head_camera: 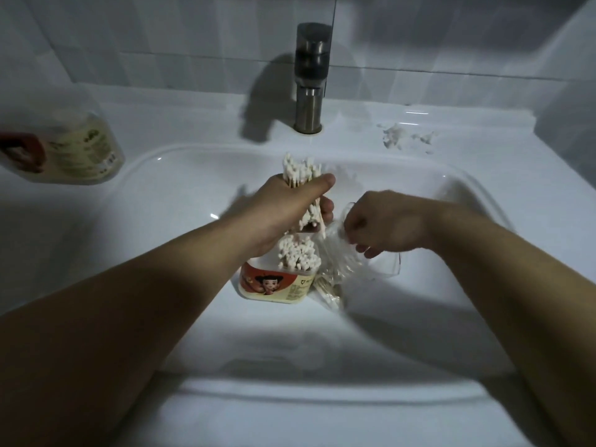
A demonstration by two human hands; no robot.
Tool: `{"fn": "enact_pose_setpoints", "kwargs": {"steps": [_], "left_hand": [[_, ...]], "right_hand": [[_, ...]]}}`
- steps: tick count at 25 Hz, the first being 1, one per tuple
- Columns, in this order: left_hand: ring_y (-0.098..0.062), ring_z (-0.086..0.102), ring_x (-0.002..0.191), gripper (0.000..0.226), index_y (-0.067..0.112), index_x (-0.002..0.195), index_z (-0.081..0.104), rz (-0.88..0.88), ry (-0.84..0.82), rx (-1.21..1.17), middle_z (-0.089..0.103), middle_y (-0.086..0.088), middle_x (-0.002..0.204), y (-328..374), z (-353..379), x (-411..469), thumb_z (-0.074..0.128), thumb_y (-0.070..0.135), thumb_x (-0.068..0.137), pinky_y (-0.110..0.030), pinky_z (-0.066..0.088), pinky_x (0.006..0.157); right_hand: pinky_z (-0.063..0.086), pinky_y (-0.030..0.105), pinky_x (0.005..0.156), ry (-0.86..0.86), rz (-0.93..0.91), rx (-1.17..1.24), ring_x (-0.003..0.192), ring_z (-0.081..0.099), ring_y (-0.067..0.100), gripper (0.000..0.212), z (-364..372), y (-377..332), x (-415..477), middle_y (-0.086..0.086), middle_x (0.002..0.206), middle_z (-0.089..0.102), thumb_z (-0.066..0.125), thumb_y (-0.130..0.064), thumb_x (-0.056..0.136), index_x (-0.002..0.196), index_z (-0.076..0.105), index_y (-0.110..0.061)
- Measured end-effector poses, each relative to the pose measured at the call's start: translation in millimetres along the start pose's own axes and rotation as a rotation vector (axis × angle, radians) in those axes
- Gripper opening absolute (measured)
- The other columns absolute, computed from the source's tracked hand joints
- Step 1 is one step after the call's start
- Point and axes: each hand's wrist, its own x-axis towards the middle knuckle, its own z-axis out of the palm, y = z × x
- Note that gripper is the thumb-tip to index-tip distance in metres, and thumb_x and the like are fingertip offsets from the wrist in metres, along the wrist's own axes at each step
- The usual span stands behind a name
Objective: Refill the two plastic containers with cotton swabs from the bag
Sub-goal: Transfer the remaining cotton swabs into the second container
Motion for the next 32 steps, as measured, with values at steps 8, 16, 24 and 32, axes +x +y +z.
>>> {"fn": "enact_pose_setpoints", "kwargs": {"steps": [8,16,24,32], "left_hand": [[-0.013,0.07,0.071,0.013,0.013,0.104,0.071,0.05,-0.031,-0.061,0.079,-0.004,0.089,-5.2,1.4,4.7,0.071,0.007,0.092,-0.027,0.058,0.068],[-0.013,0.072,0.076,0.011,0.016,0.1,0.07,0.105,-0.043,0.054,0.08,-0.003,0.093,-8.5,2.4,4.8,0.07,0.008,0.092,-0.033,0.059,0.076],[-0.014,0.076,0.087,0.01,0.016,0.099,0.071,0.185,-0.031,0.273,0.079,-0.003,0.089,-8.8,3.0,4.9,0.074,0.015,0.09,-0.04,0.062,0.085],[-0.015,0.074,0.076,0.006,0.02,0.091,0.071,0.196,-0.015,0.687,0.077,0.002,0.081,-13.5,-2.1,11.7,0.07,0.023,0.085,-0.041,0.062,0.072]], "right_hand": [[0.04,0.028,0.056,-0.159,-0.111,-0.496,0.062,0.05,0.014,0.027,32.9,-11.0,24.0,-0.002,0.07,0.054,0.054,-0.022,0.094,0.067,0.051,-0.021],[0.038,0.025,0.055,-0.153,-0.164,-0.53,0.06,0.048,0.011,0.033,47.1,-16.9,30.2,-0.002,0.067,0.053,0.055,-0.025,0.097,0.065,0.046,-0.024],[0.036,0.027,0.055,-0.163,-0.12,-0.54,0.059,0.043,0.013,0.035,32.1,-17.4,26.8,0.0,0.064,0.048,0.051,-0.007,0.093,0.059,0.047,-0.015],[0.044,0.023,0.063,0.036,-0.124,-0.393,0.059,0.059,0.003,0.034,7.1,-14.9,13.6,-0.01,0.055,0.064,0.066,-0.026,0.088,0.055,0.062,-0.031]]}}
